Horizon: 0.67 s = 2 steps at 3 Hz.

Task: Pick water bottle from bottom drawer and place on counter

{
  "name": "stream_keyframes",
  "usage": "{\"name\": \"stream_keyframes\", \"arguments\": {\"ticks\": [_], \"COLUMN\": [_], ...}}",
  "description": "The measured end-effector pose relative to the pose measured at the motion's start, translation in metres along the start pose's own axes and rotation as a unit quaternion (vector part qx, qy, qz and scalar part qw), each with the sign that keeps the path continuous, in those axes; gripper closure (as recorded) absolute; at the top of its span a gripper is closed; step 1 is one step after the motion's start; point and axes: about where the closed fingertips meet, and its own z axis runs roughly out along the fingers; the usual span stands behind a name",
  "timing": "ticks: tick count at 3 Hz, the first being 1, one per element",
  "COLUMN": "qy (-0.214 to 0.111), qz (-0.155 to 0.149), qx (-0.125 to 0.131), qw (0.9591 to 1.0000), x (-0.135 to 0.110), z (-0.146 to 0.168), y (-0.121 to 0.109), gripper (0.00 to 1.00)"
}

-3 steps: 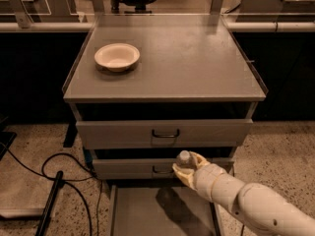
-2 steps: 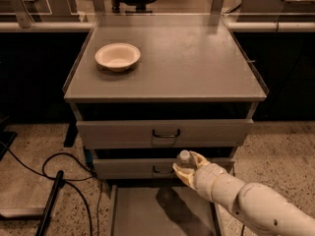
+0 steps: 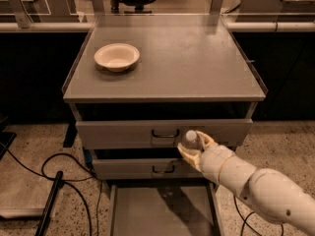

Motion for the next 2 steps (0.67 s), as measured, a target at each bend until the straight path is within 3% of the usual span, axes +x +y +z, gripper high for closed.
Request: {"name": "stream_keyframes", "arguments": {"ticks": [1,2], "qy": [-0.029,-0.054], "qz": [-0.043,-0.095], "qx": [0.038,0.073], "qw": [0.9979,0.9914], "x": [-0.069,-0.143], "z": [-0.024,-0.051], "y": [-0.038,-0.07], "gripper": [1.0,1.0]}}
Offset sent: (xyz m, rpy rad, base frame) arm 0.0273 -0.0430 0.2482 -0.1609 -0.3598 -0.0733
